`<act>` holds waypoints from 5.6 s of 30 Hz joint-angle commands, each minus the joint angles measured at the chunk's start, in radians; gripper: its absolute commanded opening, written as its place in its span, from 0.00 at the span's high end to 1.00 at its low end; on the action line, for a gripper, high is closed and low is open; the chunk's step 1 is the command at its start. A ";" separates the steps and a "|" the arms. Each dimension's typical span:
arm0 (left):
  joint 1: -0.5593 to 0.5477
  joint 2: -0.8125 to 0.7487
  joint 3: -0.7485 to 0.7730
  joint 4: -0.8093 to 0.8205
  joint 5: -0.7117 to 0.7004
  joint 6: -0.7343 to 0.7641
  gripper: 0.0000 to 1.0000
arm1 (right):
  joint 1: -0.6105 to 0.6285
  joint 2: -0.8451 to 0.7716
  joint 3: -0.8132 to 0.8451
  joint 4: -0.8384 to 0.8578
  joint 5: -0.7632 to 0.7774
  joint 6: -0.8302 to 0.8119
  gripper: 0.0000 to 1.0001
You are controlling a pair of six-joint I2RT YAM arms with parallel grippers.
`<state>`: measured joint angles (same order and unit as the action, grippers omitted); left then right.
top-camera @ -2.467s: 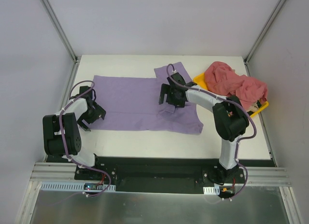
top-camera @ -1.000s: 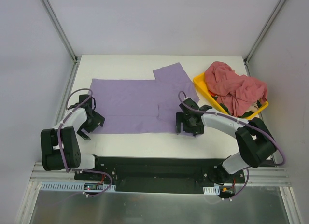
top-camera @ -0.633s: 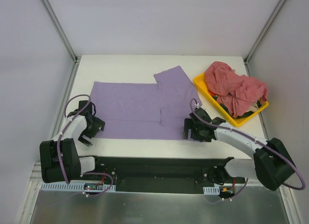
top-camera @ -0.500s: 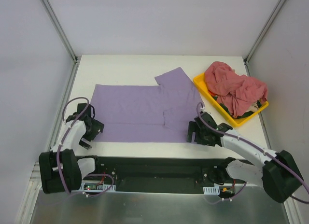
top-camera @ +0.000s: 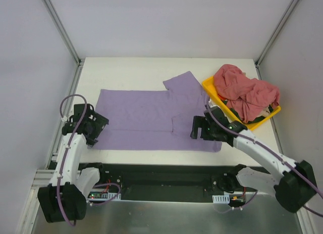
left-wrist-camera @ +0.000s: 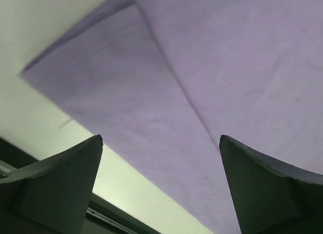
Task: Fold and stack the t-shirts
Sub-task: Fold the flattened tshirt in 1/3 of the way, then grap the side of the flattened tshirt furthest away from the robot with both arms
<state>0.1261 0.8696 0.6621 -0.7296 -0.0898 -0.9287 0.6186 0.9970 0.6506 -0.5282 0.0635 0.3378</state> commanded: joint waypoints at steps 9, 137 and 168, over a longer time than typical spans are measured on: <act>-0.123 0.497 0.163 0.188 0.096 0.074 0.01 | -0.053 0.529 0.250 0.120 0.019 -0.077 0.04; 0.009 1.370 1.239 -0.360 -0.306 0.225 0.16 | -0.346 1.511 1.776 -0.176 -0.289 -0.755 0.04; 0.009 1.358 1.242 -0.357 -0.214 0.211 0.17 | -0.366 1.528 1.782 -0.271 -0.304 -0.476 0.01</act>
<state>0.1265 2.2738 1.8992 -1.0527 -0.3141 -0.7174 0.2390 2.4863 2.3230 -0.7170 -0.2260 -0.2012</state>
